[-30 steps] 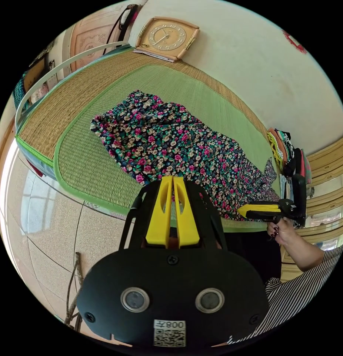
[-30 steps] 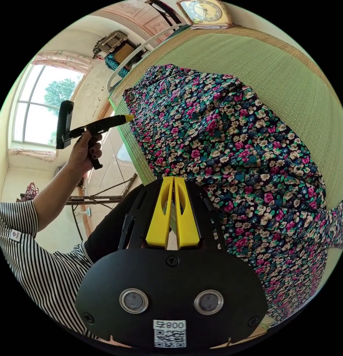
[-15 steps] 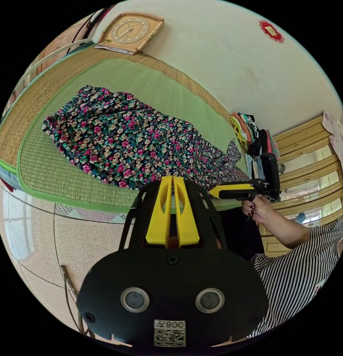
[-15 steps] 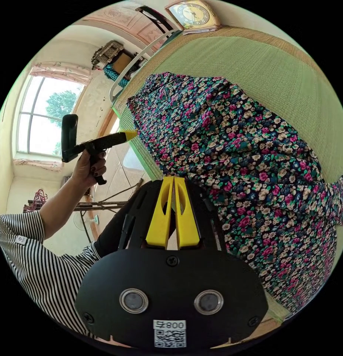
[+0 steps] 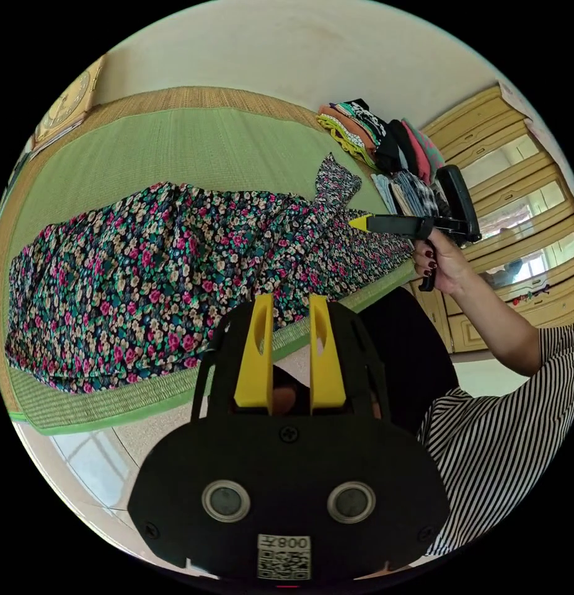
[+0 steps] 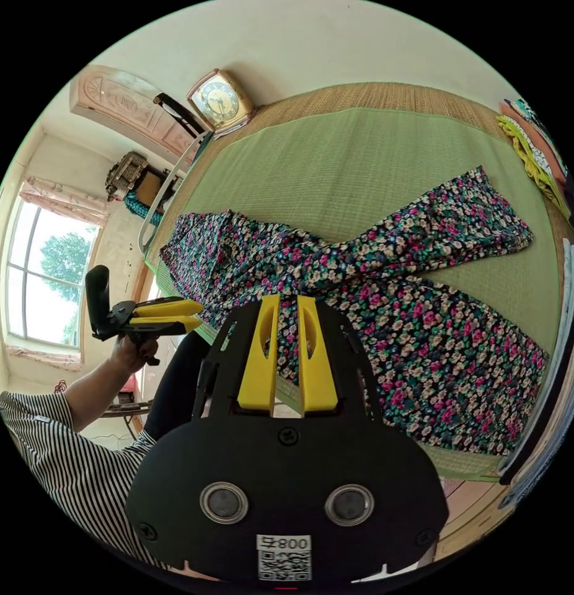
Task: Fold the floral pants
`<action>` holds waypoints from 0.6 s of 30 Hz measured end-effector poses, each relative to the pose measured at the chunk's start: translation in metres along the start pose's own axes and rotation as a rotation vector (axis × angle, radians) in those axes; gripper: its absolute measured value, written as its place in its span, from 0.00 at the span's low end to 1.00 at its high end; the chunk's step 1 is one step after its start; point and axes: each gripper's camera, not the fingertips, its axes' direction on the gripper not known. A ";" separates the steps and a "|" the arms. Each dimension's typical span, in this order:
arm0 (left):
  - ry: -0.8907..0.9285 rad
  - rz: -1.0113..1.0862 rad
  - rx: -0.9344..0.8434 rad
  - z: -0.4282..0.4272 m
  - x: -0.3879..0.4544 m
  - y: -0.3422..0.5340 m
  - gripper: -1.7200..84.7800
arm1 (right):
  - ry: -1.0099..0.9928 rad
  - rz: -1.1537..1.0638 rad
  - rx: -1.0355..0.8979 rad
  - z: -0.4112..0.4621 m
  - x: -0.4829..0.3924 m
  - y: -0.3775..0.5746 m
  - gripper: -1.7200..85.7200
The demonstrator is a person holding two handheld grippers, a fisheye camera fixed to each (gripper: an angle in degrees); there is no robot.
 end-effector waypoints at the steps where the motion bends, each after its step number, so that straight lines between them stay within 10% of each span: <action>1: -0.015 0.020 -0.008 0.008 0.008 -0.011 0.12 | 0.010 0.007 0.005 -0.003 0.005 -0.004 0.09; 18: -0.158 0.160 -0.135 0.122 0.084 -0.092 0.09 | 0.360 0.136 -0.204 0.014 0.088 -0.122 0.10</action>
